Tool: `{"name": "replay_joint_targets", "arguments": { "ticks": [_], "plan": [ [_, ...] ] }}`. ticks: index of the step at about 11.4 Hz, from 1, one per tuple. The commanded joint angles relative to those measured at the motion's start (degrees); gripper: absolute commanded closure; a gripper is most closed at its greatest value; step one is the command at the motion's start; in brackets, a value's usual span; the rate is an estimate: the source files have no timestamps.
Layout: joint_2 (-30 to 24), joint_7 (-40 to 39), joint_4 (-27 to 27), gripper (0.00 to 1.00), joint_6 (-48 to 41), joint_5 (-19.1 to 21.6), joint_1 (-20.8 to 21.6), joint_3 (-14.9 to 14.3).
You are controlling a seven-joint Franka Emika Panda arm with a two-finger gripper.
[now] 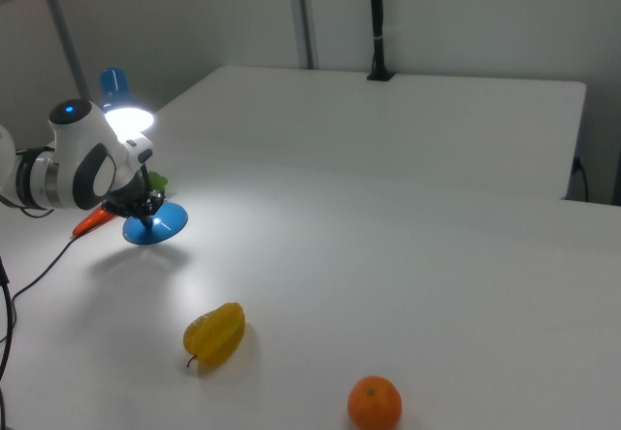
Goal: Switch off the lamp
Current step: 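Lower the gripper onto the switch on the lamp base and press, then lift the gripper up away from the lamp base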
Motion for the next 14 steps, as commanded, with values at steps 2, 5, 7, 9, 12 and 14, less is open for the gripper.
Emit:
{"name": "replay_joint_targets", "arguments": {
  "ticks": [2, 5, 7, 9, 12, 14],
  "plan": [
    [1.35, -0.37, -0.49, 1.0, 1.2, -1.11, 0.01, 0.05],
    [1.27, -0.37, -1.28, 1.0, 1.02, -1.11, -0.17, 0.05],
    [1.0, -0.2, -1.71, 1.0, 0.76, -1.11, -0.35, 0.05],
    [-0.13, -0.11, -2.5, 1.0, 0.59, -1.11, -0.43, 0.05],
    [-2.15, -0.02, -3.04, 1.0, -2.92, -1.02, -0.96, 0.05],
    [-3.74, 0.07, -3.04, 1.0, -6.08, -1.02, -1.31, 0.05]
  ]
}}
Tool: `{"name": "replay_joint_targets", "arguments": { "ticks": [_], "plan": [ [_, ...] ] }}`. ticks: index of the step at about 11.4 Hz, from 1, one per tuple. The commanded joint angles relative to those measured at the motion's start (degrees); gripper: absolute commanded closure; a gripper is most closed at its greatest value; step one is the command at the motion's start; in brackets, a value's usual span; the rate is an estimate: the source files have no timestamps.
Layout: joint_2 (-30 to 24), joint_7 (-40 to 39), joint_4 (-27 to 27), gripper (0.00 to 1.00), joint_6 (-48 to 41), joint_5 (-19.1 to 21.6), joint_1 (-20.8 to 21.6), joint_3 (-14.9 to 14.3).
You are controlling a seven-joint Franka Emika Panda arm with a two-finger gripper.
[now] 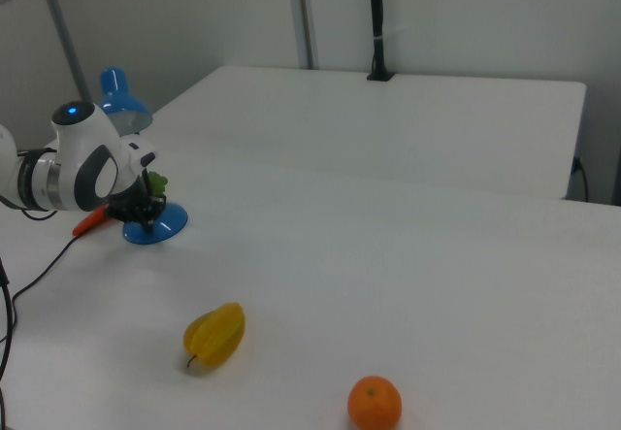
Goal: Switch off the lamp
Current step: 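Lift the gripper up away from the lamp base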
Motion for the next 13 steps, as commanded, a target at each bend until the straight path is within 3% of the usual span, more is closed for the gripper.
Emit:
{"name": "replay_joint_targets", "arguments": {
  "ticks": [1, 6, 7, 8, 9, 10, 11, 13],
  "plan": [
    [-4.08, 0.07, -2.3, 1.0, -5.73, -0.66, -0.8, 0.05],
    [-10.49, -0.02, -2.04, 1.0, -16.79, -0.57, -1.51, -0.04],
    [-12.16, -0.02, -1.95, 0.96, -19.95, -0.57, -1.77, -0.12],
    [-13.83, -0.02, -1.95, 0.82, -23.38, -0.57, -2.38, -0.21],
    [-16.37, -0.37, -1.86, 0.53, -29.07, -0.57, -2.91, -0.56],
    [-19.01, -0.63, -1.77, 0.14, -33.82, -0.48, -3.35, -0.74],
    [-21.64, -0.11, -1.77, 0.0, -38.05, -0.48, -3.61, -0.92],
    [-27.0, 0.24, -1.68, 0.0, -45.78, -0.39, -3.7, -1.79]
  ]
}}
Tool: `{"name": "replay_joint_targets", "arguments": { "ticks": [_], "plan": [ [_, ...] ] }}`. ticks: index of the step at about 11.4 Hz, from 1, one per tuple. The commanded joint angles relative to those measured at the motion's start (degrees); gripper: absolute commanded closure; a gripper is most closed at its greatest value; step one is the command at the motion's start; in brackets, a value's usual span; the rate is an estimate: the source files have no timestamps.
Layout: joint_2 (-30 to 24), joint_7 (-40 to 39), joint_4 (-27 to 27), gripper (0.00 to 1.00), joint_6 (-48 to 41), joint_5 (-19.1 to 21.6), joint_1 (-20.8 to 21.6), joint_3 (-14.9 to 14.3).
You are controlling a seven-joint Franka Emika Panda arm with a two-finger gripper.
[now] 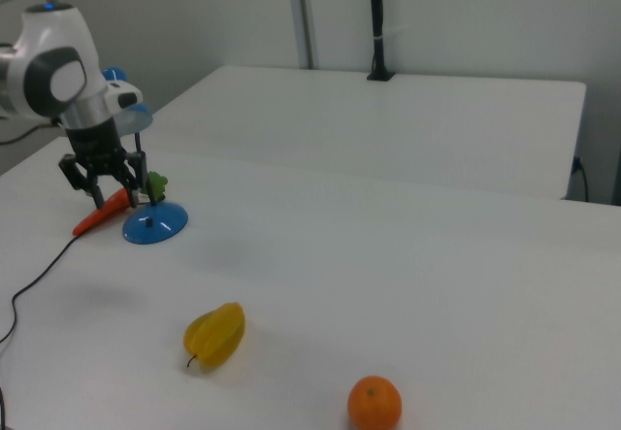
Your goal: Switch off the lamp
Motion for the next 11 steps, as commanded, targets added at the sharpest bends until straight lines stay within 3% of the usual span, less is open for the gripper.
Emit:
{"name": "replay_joint_targets", "arguments": {
  "ticks": [1, 4, 6, 11],
  "plan": [
    [-8.95, 1.11, -1.18, 0.0, -11.0, -0.39, 0.02, -1.32],
    [-11.16, 13.12, 5.29, 0.0, -20.67, 0.49, -1.72, -4.57],
    [-10.9, 12.38, 7.43, 0.0, -20.8, 4.34, -5.41, -5.54],
    [-9.05, 2.62, 8.05, 0.0, -13.85, 3.57, -8.42, -5.46]
  ]
}}
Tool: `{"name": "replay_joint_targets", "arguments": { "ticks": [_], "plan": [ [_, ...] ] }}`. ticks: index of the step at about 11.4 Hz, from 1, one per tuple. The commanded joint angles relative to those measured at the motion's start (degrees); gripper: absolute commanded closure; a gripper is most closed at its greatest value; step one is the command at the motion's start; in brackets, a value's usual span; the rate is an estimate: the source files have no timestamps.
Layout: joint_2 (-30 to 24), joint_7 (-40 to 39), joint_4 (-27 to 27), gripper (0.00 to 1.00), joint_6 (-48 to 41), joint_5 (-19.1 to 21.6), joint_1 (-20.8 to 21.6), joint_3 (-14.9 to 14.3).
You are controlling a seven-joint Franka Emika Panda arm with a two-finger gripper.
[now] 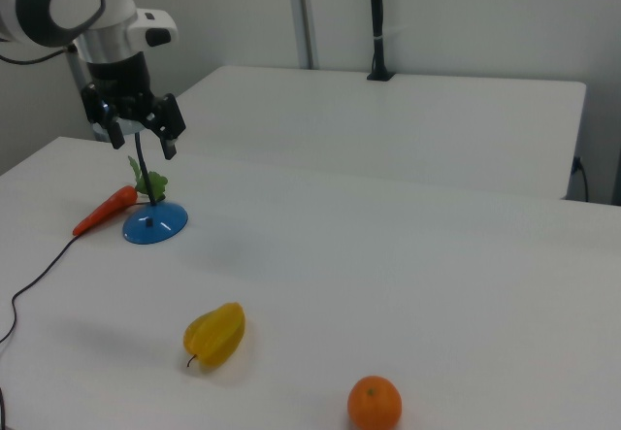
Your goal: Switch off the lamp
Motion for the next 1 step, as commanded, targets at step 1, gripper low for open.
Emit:
{"name": "replay_joint_targets", "arguments": {
  "ticks": [1],
  "plan": [
    [0.98, -3.17, 0.87, 0.0, 0.87, 0.07, -0.01, 0.49]
  ]
}}
